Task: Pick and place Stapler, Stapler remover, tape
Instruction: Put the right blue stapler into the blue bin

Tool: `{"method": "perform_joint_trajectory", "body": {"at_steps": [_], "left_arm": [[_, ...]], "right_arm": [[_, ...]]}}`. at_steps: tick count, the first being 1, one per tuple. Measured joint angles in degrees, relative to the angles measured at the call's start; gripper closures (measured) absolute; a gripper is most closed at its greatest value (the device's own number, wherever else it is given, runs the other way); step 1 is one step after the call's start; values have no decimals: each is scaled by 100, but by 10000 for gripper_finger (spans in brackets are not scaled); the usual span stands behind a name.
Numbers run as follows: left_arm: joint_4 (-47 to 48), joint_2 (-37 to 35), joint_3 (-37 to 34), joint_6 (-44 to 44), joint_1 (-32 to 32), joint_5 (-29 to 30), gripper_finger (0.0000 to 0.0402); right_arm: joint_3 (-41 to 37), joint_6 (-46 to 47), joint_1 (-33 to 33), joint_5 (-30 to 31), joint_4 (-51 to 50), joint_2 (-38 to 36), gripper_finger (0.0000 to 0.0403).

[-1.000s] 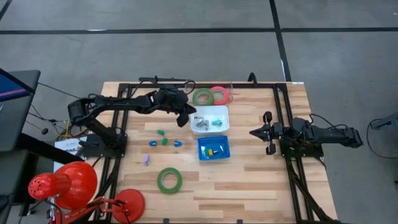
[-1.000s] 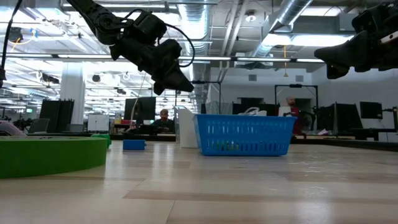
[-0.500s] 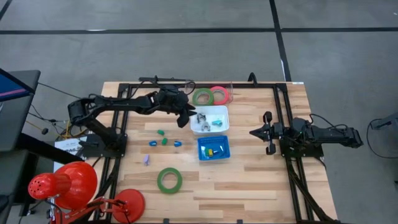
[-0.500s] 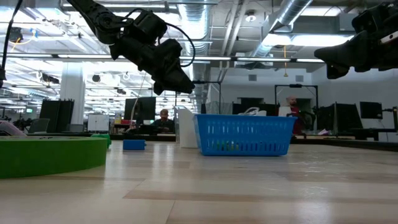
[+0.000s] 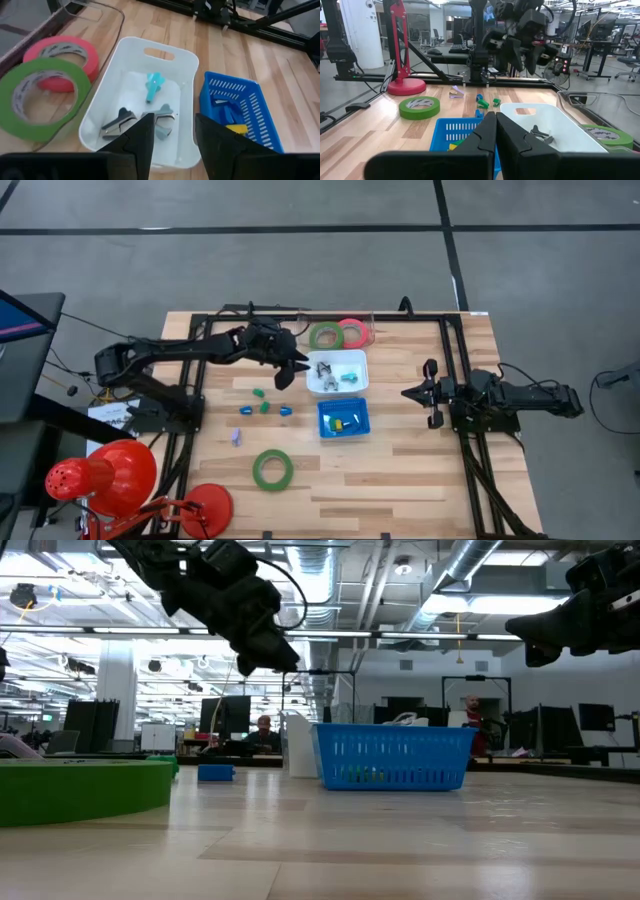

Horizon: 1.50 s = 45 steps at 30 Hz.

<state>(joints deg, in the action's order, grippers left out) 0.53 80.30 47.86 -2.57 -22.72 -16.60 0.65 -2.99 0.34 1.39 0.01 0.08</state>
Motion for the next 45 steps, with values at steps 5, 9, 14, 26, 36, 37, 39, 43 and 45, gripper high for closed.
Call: {"method": "perform_joint_trajectory", "body": {"at_steps": [5,9,14,26,36,37,39,43,45], "left_arm": [[469,-398,0,232,2,3,268],[827,-621,0,232,2,20,268],[1237,-720,0,232,2,22,268],[1854,-718,-5,218,231,26,267],[1867,-716,-479,88,655,26,207],[1870,-716,-531,69,688,25,198],[1863,-714,-644,59,748,26,182],[1857,-712,-855,66,844,26,162],[1854,-712,-923,74,886,32,159]], "right_arm": [[0,0,0,0,2,0,402],[0,-1,2,1,1,1,402],[0,-2,2,0,0,2,402],[0,0,2,0,1,2,402],[2,0,2,0,2,2,402],[0,0,1,2,2,1,402],[0,-1,2,0,1,2,402],[0,-2,0,0,0,2,402],[2,0,2,0,1,1,402]]}}
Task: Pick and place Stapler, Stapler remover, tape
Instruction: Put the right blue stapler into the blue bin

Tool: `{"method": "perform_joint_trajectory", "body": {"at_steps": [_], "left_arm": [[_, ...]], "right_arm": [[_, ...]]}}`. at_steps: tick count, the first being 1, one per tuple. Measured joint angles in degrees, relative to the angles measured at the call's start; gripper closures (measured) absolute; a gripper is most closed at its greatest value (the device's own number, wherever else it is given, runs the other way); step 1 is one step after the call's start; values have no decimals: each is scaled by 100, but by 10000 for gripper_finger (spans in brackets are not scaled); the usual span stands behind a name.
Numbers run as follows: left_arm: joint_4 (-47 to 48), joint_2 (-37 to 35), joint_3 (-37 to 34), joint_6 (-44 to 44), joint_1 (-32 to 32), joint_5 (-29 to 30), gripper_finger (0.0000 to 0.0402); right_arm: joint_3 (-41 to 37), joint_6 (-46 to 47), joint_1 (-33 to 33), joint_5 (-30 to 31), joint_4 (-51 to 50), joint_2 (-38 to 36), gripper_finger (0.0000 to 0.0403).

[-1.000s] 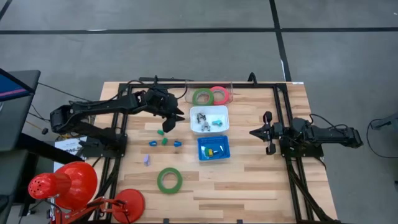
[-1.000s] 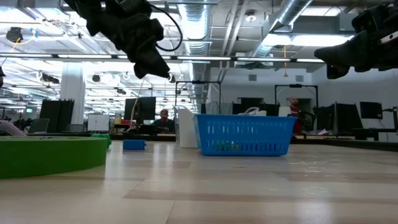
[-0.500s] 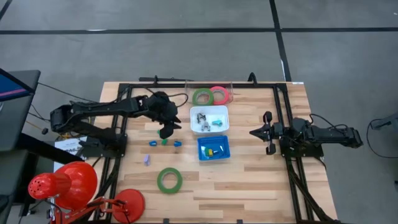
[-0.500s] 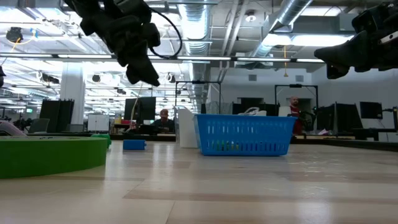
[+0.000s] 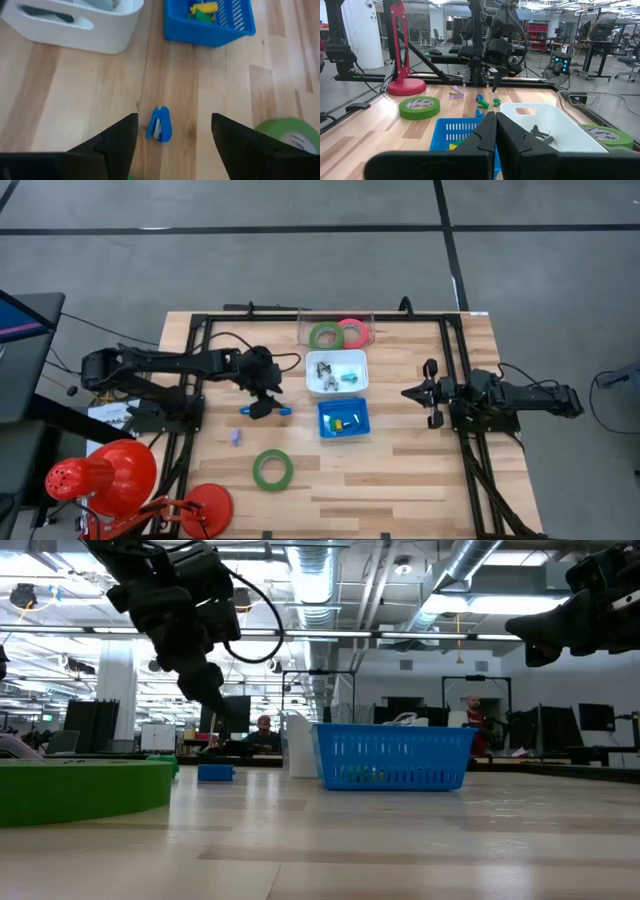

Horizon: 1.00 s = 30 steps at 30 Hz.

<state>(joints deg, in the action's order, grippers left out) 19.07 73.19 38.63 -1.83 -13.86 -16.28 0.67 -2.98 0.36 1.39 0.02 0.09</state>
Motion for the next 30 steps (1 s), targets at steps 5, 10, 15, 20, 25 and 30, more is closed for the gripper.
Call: {"method": "perform_joint_trajectory", "body": {"at_steps": [5,10,15,20,25,30], "left_arm": [[-46,7,-30,4,87,270,158],[-83,53,-30,366,135,450,158],[-315,372,-30,496,264,532,158],[-705,829,-30,498,409,556,158],[-759,1164,-28,496,555,561,158],[-762,1303,-28,488,653,738,158]], "right_arm": [[-1,-1,-1,0,0,0,402],[-2,-2,0,2,-1,-1,402],[-2,0,0,1,1,1,402],[-2,0,0,2,1,-1,402],[-1,0,-2,0,1,0,402],[0,-2,0,0,1,1,402]]}}
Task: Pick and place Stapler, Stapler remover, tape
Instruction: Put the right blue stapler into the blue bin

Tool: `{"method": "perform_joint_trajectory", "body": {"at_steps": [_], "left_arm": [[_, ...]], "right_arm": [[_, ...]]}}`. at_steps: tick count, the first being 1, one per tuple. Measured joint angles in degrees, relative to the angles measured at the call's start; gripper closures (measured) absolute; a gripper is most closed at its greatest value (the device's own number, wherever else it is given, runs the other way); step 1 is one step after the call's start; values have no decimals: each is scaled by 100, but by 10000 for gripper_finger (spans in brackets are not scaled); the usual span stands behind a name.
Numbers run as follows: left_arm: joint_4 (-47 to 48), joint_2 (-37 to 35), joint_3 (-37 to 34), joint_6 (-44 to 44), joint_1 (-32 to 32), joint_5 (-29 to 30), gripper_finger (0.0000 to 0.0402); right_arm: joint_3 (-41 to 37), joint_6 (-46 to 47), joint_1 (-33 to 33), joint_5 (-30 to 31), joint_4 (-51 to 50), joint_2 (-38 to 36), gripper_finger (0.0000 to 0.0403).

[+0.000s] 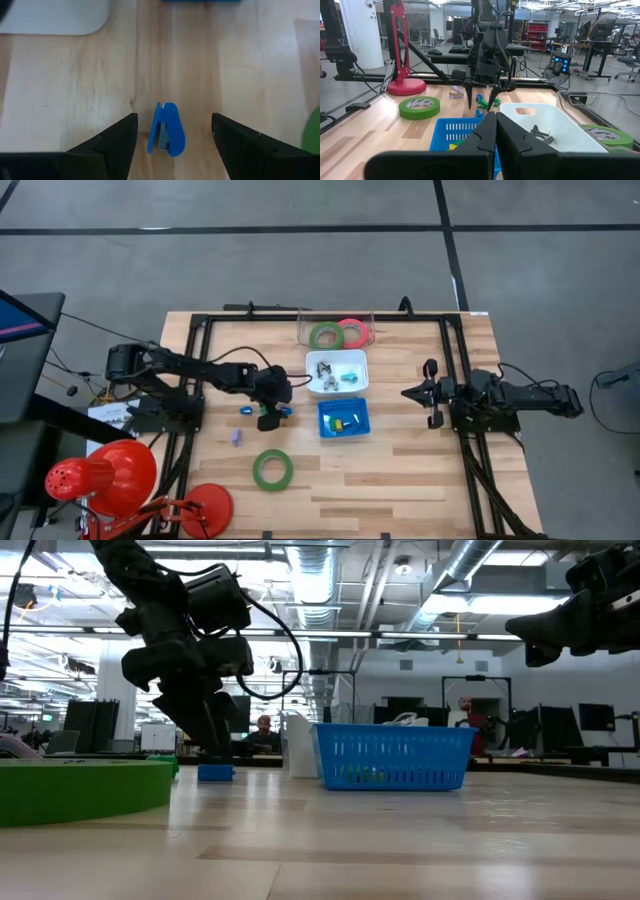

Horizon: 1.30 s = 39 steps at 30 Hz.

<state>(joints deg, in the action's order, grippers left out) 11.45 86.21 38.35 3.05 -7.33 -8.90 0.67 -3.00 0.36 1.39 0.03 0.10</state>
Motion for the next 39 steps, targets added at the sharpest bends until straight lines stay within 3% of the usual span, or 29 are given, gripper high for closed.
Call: {"method": "perform_joint_trajectory", "body": {"at_steps": [22,32,39], "left_arm": [[-12,396,0,-9,100,205,162],[-9,396,0,-9,98,205,239],[-8,396,0,-9,99,205,266]], "right_arm": [[-2,2,-1,0,0,0,402],[-1,1,-1,0,0,-1,402],[-1,0,0,0,0,0,402]]}}
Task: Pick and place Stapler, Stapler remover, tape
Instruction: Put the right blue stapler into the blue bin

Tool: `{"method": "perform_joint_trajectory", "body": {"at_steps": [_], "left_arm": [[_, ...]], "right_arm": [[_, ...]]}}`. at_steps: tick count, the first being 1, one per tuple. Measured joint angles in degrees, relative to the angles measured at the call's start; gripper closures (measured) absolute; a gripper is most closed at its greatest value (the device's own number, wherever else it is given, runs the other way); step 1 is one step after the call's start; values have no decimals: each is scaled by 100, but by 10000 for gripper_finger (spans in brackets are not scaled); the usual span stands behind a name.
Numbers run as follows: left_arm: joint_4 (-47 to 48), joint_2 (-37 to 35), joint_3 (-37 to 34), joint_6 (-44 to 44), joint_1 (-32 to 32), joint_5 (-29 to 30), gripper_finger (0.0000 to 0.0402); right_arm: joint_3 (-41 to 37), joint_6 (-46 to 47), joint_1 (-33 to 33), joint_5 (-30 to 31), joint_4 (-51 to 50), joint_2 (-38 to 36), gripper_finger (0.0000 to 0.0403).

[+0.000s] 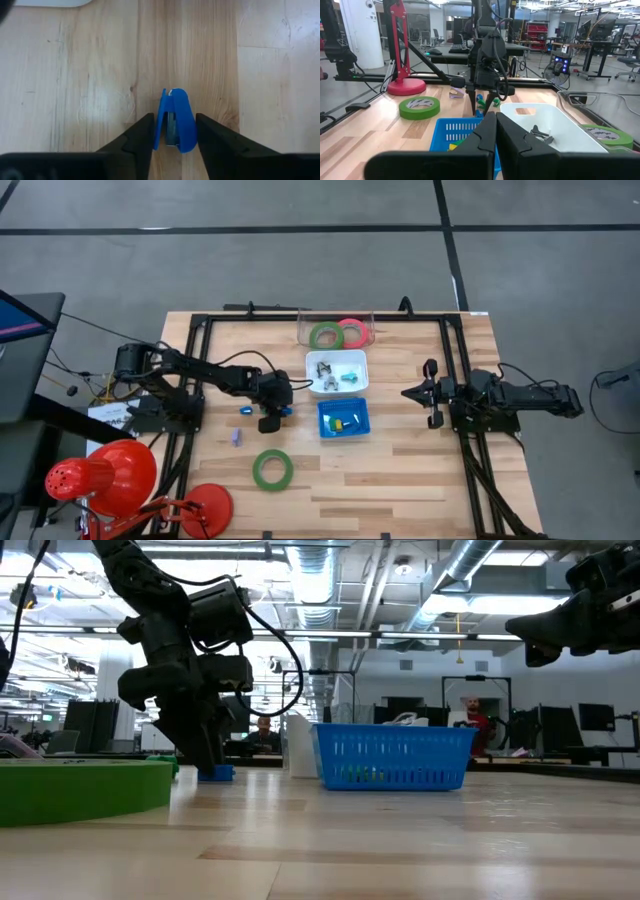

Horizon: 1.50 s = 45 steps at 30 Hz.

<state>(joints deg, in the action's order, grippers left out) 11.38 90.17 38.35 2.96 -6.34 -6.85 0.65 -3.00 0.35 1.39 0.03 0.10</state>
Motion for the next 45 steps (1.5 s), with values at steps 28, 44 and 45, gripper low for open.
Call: {"method": "perform_joint_trajectory", "body": {"at_steps": [28,44,45], "left_arm": [[19,-824,17,-35,-9,-2,290],[26,-1090,946,-42,-16,-2,292],[35,-1088,1010,-40,-16,-2,292]], "right_arm": [[-1,-1,0,-1,0,-1,402],[0,0,-1,0,0,0,402],[1,0,0,-1,0,0,402]]}}
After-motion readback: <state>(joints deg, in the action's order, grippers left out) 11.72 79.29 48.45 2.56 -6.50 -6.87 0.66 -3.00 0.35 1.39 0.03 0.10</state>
